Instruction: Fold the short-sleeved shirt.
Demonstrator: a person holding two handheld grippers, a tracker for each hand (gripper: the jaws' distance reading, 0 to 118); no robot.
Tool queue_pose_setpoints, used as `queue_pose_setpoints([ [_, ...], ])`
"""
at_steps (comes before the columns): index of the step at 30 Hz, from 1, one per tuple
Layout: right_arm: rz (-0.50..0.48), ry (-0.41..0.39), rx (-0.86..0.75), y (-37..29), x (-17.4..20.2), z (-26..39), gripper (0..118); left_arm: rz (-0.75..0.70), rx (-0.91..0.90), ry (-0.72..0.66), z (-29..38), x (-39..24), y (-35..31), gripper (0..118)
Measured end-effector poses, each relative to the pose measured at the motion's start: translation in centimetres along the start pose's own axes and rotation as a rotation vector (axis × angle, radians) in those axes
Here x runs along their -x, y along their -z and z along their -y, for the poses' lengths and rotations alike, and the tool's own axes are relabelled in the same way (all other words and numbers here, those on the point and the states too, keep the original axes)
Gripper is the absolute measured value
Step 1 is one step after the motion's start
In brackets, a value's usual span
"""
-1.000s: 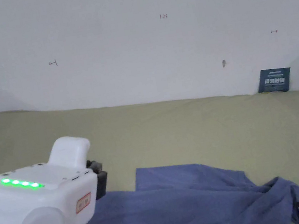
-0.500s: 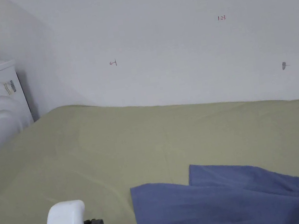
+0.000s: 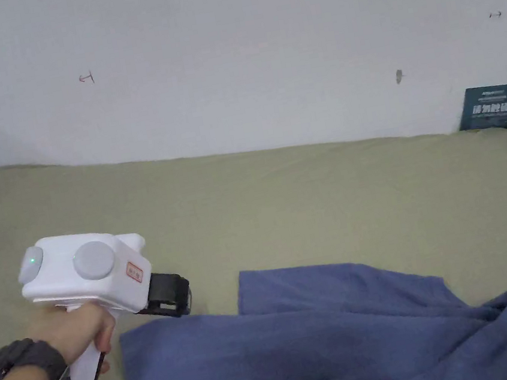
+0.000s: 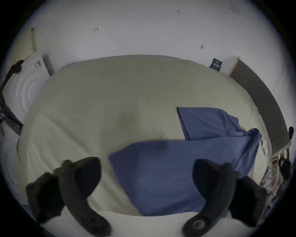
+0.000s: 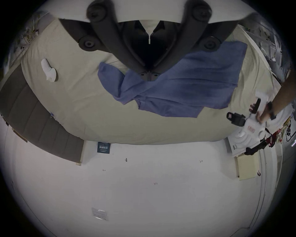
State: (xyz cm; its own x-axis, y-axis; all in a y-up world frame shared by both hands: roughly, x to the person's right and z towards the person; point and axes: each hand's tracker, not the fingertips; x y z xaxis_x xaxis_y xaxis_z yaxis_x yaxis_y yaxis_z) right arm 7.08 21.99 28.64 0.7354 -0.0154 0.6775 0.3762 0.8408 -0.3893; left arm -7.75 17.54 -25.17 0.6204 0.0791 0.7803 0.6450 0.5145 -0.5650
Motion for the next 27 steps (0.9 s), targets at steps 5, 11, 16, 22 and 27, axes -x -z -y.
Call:
queue_pose_setpoints([
  [5, 0.015, 0.017, 0.02, 0.5, -1.1, 0.5, 1, -0.02, 0.113, -0.09, 0.9, -2.2, 4.0, 113],
  [11, 0.029, 0.036, 0.019, 0.2, -1.6, 1.1, 1, -0.107, 0.072, -0.032, 2.4, -2.2, 5.2, 34],
  [16, 0.052, 0.051, 0.009, 0.1, -2.2, 1.4, 1, -0.029, 0.015, 0.03, 3.1, -3.1, 3.1, 0],
  [22, 0.093, 0.084, 0.015, 1.2, -5.2, 0.0, 1, 0.064, -0.068, 0.024, 3.4, -3.7, 0.4, 0],
  [27, 0.114, 0.17, 0.076, 6.0, -10.3, -2.3, 11, 0.053, -0.087, 0.074, 3.9, -4.0, -0.2, 0],
])
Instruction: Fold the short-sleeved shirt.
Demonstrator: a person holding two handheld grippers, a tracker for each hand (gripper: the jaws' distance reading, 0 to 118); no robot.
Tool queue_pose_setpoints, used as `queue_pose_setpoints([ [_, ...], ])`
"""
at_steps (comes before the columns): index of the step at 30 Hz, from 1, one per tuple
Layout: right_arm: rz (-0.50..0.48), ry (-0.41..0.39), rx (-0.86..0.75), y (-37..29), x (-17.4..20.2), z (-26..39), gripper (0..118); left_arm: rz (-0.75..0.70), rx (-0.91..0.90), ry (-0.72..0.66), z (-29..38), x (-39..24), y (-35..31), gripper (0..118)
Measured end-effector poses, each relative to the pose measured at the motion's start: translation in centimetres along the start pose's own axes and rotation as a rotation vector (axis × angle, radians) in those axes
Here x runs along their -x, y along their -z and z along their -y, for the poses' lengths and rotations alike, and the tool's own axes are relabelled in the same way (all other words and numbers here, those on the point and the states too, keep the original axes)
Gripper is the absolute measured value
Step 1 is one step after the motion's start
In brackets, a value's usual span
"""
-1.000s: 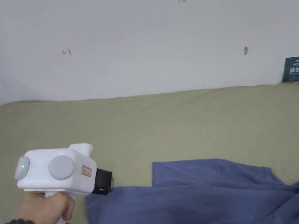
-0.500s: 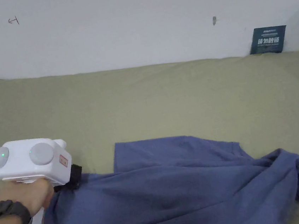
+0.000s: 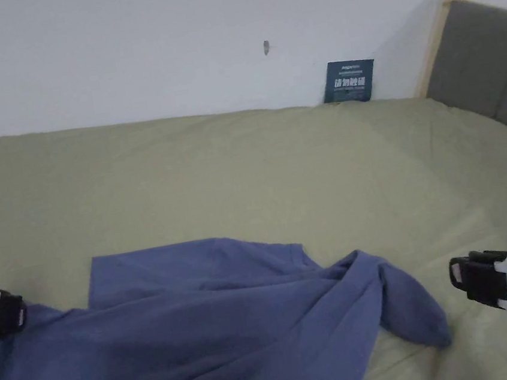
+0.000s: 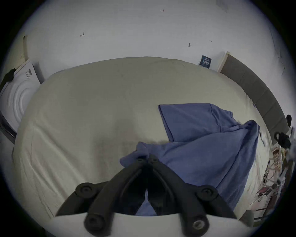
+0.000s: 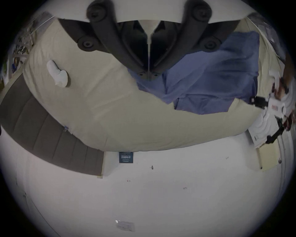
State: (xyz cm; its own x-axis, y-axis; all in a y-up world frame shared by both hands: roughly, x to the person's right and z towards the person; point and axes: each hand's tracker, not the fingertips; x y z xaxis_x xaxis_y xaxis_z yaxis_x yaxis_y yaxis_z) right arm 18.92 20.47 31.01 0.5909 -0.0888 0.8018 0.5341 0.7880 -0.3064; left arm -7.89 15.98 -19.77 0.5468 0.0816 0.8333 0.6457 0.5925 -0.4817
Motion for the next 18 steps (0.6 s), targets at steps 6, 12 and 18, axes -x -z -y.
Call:
queue_pose_setpoints([
  [6, -0.134, 0.03, 0.203, 8.8, -0.5, -0.8, 103, 0.031, -0.011, -0.009, 1.5, 0.3, 0.2, 0],
  [12, -0.041, -0.121, 0.223, 13.6, 1.8, 0.1, 86, 0.052, -0.008, -0.057, 3.1, 0.3, 0.0, 0],
  [18, -0.02, -0.327, 0.175, 13.0, 4.6, 1.0, 8, 0.08, -0.023, -0.048, 3.8, 0.2, 0.0, 0],
])
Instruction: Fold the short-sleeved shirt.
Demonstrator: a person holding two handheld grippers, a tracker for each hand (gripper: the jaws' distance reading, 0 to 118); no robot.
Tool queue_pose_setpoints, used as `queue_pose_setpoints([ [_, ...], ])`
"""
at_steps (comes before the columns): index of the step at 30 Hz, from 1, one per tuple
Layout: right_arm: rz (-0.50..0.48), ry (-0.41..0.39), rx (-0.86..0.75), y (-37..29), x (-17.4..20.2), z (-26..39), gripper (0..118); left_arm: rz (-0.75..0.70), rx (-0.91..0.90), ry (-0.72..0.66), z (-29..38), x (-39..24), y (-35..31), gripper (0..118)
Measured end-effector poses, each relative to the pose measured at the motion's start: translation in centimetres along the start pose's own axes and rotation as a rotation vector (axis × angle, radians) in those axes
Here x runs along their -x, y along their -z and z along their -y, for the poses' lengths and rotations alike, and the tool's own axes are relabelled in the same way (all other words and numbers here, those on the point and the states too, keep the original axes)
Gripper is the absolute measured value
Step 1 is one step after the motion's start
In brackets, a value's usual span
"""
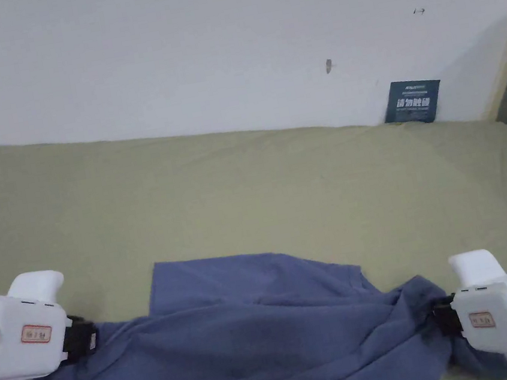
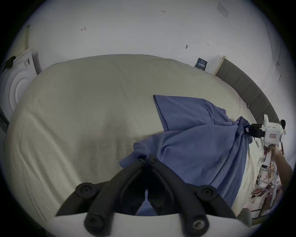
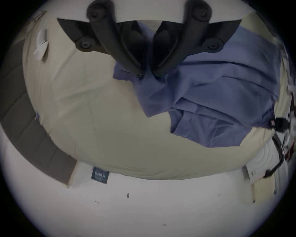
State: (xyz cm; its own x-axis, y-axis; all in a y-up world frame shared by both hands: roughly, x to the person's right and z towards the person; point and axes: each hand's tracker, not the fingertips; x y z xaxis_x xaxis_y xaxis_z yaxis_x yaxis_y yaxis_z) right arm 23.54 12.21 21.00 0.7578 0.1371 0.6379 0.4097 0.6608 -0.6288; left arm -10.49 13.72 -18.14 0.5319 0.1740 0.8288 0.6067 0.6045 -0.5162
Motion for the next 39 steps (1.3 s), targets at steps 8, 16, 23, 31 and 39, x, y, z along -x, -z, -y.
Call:
queue_pose_setpoints([
  [8, -0.081, 0.12, -0.161, -3.5, -0.9, -2.1, 9, 0.028, -0.082, -0.001, -2.1, 0.1, -3.3, 0],
  [16, -0.136, 0.143, -0.374, -8.3, -0.1, -8.5, 9, 0.056, -0.249, -0.027, -7.8, -0.1, -9.5, 0],
  [23, -0.146, 0.125, -0.469, -11.5, 0.4, -13.9, 9, 0.069, -0.365, -0.063, -13.1, 0.8, -14.5, 0],
  [31, -0.13, 0.185, -0.56, -13.1, -1.4, -18.8, 9, 0.049, -0.455, -0.062, -17.3, 2.4, -18.5, 0],
  [39, -0.119, 0.232, -0.583, -13.1, -3.3, -21.2, 9, 0.055, -0.467, -0.08, -18.5, 5.6, -17.9, 0],
])
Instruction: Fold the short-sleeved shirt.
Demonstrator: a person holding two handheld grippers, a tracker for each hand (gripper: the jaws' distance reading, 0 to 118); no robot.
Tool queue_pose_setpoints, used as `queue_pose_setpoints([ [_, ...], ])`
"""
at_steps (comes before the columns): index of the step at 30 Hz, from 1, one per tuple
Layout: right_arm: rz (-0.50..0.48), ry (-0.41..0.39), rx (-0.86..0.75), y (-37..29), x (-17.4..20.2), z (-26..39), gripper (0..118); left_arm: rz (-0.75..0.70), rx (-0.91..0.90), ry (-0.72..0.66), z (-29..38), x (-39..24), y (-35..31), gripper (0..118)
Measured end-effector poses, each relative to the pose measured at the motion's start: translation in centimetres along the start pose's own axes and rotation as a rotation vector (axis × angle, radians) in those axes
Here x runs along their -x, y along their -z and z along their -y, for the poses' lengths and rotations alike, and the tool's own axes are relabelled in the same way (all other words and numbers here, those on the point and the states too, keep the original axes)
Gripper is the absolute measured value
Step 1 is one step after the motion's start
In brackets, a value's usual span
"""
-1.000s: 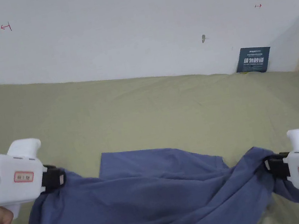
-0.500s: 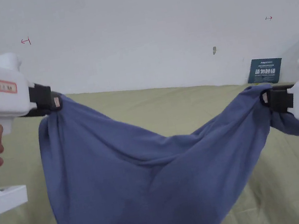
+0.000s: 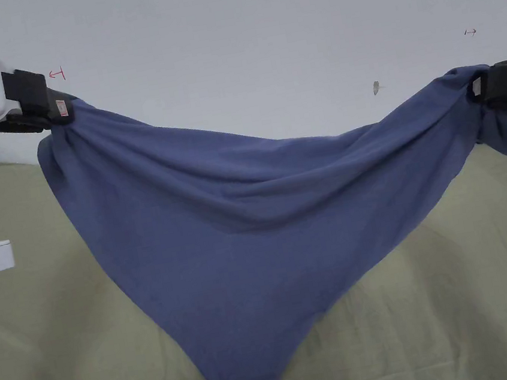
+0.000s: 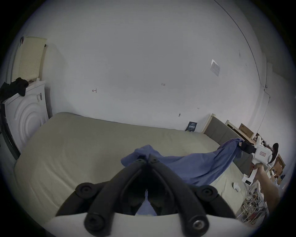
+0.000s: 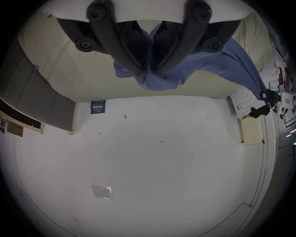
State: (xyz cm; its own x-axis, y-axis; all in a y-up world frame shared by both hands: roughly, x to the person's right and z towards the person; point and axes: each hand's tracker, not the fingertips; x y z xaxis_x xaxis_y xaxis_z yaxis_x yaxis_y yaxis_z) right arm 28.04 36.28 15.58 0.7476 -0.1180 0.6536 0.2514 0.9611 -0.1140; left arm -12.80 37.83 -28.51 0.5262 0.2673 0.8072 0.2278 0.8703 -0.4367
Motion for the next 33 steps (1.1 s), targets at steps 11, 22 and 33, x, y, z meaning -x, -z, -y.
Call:
queue_pose_setpoints([
  [11, -0.061, 0.076, -0.015, -0.2, -2.8, 1.1, 9, -0.002, 0.006, -0.064, 2.1, 3.9, -0.2, 0],
  [22, -0.098, 0.09, 0.019, -4.3, -2.7, 4.8, 9, 0.048, 0.069, -0.052, 6.8, 3.3, -2.8, 0],
  [33, -0.103, 0.101, 0.193, -8.8, -5.1, 13.9, 9, 0.097, 0.155, -0.1, 17.3, 4.2, -6.6, 0],
])
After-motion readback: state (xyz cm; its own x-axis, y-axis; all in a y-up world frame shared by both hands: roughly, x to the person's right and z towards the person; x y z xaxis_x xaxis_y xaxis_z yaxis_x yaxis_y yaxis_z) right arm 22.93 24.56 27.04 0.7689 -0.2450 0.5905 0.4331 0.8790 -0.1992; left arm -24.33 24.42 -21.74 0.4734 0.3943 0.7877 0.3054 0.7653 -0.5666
